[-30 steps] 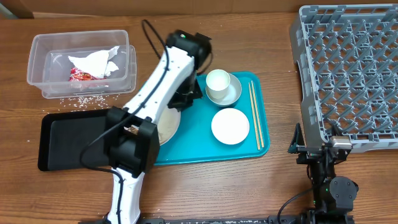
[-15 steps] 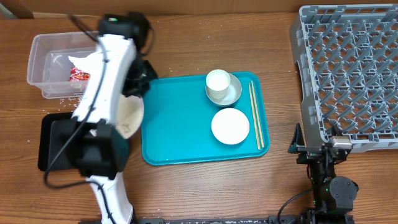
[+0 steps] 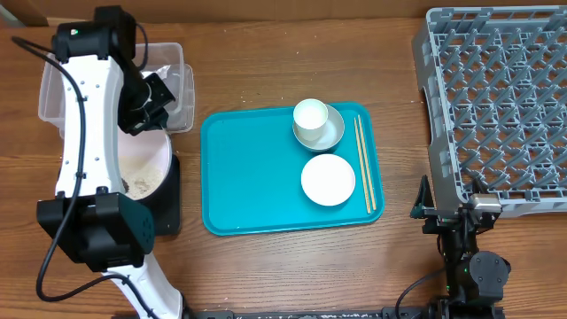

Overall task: Sort waste into correct bins and load items into the dishwasher
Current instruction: 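Tilt the plate over the black tray to dump the food scraps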

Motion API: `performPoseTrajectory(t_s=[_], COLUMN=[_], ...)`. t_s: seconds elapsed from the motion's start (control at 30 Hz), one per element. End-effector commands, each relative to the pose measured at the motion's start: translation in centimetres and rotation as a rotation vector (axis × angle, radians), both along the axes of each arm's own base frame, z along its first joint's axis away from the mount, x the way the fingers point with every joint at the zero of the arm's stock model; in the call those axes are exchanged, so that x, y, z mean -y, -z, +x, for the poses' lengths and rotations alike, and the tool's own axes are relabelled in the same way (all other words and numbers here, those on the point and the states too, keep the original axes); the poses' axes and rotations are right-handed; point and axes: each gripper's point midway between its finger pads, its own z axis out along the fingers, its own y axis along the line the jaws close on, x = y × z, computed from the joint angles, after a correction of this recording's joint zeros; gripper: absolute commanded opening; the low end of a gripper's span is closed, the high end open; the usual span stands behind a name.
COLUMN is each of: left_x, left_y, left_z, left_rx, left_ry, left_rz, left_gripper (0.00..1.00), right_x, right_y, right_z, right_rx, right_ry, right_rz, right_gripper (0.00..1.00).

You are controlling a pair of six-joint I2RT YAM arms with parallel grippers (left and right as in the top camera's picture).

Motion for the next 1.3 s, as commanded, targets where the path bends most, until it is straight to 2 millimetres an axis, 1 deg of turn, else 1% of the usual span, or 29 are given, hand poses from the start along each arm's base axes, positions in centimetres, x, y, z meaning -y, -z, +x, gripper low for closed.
performPoseTrajectory(t_s=[0.0, 0.1, 0.13, 0.23, 0.3, 0.43, 0.6, 0.77, 1.03, 1.27], left_x=[0.1, 0.3, 0.4, 0.8, 1.3, 1.8, 0.5, -0.5, -2.8, -3.4], left_y=[0.4, 1.4, 2.0, 2.8, 2.9, 2.5, 2.2, 1.7, 1.0, -0.3], left_z=[-0.4, -0.3, -0.3, -0.2, 0.0, 0.5, 0.1, -0.3, -0.9, -1.0], left_rx=[-0.002, 0.0, -0.003, -0.002, 0.012, 0.054, 0.06, 0.088, 0.126, 0.212], left_ry=[0.025, 0.04, 0.035, 0.02, 0.028, 0.06, 0.047, 0.049, 0.013, 0.037], left_rz=[-0.052, -0.106, -0.137, -0.196, -0.242, -0.316, -0.346, -0.413, -0.472, -0.58], left_gripper=[0.04, 0.04, 0.04, 0.04, 0.04, 0.04, 0.04, 0.04, 0.04, 0.04], right_x=[0.1, 0.1, 0.1, 0.1, 0.1, 0.1, 0.1, 0.1, 0.1, 0.1], right_y=[0.1, 0.1, 0.1, 0.1, 0.1, 0.1, 0.2, 0.1, 0.1, 0.1], right_z=[0.0, 0.0, 0.0, 0.0, 0.0, 0.0, 0.0, 0.0, 0.0, 0.0], right_rx=[0.005, 0.005, 0.005, 0.005, 0.005, 0.005, 0.005, 0.005, 0.005, 0.005], right_ry=[0.005, 0.005, 0.005, 0.005, 0.005, 0.005, 0.005, 0.005, 0.005, 0.005], right_rz=[-0.005, -0.004, -0.004, -0.004, -0.004, -0.004, -0.005, -0.005, -0.004, -0.004], right_gripper=[1.0, 1.0, 1.0, 1.0, 1.0, 1.0, 1.0, 1.0, 1.0, 1.0])
